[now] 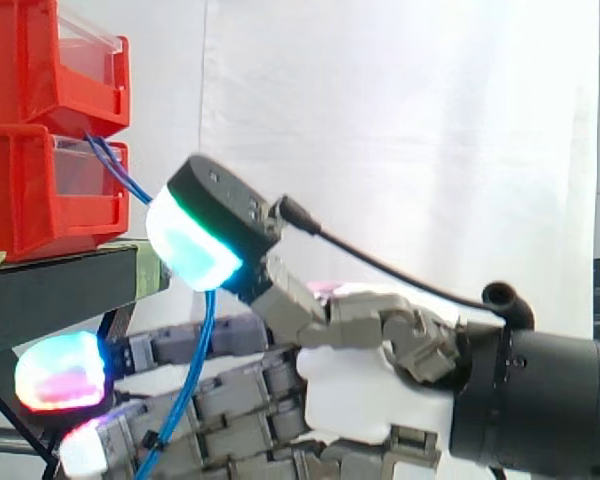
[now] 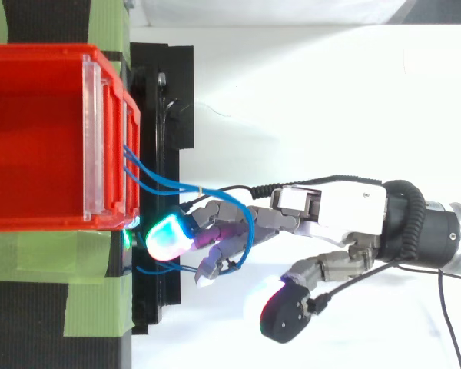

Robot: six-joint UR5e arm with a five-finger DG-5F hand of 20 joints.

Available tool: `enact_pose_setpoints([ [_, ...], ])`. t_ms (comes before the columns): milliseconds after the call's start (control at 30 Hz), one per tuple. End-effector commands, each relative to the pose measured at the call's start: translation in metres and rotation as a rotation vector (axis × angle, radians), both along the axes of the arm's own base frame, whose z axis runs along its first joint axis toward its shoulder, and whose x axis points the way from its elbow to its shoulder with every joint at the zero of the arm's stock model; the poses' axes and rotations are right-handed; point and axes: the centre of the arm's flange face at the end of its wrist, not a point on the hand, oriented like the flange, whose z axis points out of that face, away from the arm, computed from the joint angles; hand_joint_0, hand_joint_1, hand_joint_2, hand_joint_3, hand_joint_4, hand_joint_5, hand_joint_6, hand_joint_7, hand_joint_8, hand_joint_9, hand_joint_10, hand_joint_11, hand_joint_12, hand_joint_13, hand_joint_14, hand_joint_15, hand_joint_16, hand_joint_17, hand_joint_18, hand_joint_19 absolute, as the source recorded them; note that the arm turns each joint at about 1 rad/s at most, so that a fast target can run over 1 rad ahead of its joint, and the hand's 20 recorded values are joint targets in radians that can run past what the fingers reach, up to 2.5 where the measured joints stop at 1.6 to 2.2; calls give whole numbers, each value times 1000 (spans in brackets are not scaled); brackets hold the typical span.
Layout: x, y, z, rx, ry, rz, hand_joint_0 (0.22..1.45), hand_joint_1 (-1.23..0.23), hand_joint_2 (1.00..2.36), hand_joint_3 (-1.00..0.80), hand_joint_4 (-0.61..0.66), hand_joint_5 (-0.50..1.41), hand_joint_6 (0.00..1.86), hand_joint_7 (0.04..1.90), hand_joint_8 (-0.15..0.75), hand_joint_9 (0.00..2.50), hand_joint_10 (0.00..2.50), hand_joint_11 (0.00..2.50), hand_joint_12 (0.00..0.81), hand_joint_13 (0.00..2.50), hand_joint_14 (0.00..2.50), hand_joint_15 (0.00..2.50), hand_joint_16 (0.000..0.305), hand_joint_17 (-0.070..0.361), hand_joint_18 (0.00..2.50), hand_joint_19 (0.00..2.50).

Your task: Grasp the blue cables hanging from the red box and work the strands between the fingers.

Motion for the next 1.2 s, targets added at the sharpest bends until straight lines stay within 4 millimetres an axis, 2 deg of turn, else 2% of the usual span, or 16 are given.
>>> enact_pose_setpoints([
  [0,0,1,17,2,-19,4,721,-519,1000,-1000,258,-183,6,703,428,585,9,610,434,340,7,273,59,133,79,0],
  [233,-6,-1,33,-6,15,11,723,-520,1000,-1000,254,-187,7,700,425,583,11,635,438,382,8,307,59,132,116,12],
  [300,-10,-2,39,-12,35,12,726,-523,1000,-1000,256,-185,6,702,437,685,13,829,443,444,11,344,58,130,169,12],
  [400,-14,-3,41,-19,66,14,734,-529,1000,-1000,262,-165,6,709,415,919,0,1420,470,653,16,540,57,129,306,89],
  [467,-14,-4,40,-21,76,14,744,-532,1000,-1000,271,-139,6,717,380,910,604,1503,486,841,20,877,55,124,449,205],
  [567,-15,-3,39,-20,79,13,753,-539,1000,-990,281,-121,7,720,364,873,1250,1484,470,1051,11,1293,57,129,651,405],
  [600,-15,-4,39,-20,79,11,755,-539,1000,-992,281,-120,7,720,363,860,1359,1481,460,1083,7,1379,58,129,682,436],
  [633,-15,-3,39,-19,77,11,758,-540,1000,-988,286,-112,7,728,367,835,1635,1457,449,1117,147,1504,61,136,816,564],
  [667,-15,-3,39,-21,77,11,763,-542,1000,-982,288,-106,8,730,367,807,1861,1454,440,1069,565,1451,63,141,900,711],
  [700,-14,-3,40,-21,76,11,763,-542,1001,-978,290,-101,8,731,362,792,1937,1471,442,1050,739,1420,63,142,936,785],
  [767,-15,-3,39,-21,77,11,775,-546,1001,-974,304,-80,7,738,370,720,2500,1554,435,921,1840,1238,62,140,1191,1222],
  [800,-15,-2,39,-21,77,11,776,-547,1001,-972,304,-78,7,740,371,706,2500,1575,436,901,1962,1239,61,136,1252,1297],
  [867,-15,-2,39,-19,77,2,781,-547,1001,-970,309,-69,7,742,376,649,2500,1665,426,835,2500,1253,53,118,1426,1667],
  [933,-15,-2,40,-15,76,-16,785,-550,1001,-974,317,-60,7,743,378,631,2500,1783,423,846,2500,1323,51,114,1488,1722],
  [1067,-16,-1,39,-12,78,-37,794,-552,1001,-966,338,-23,9,768,401,738,2500,2311,488,1042,2500,1578,53,120,1390,1168],
  [1167,-16,-1,39,-13,79,-39,797,-552,1001,-960,352,12,8,784,445,862,2500,2500,569,1228,2500,1754,59,133,1476,1088],
])
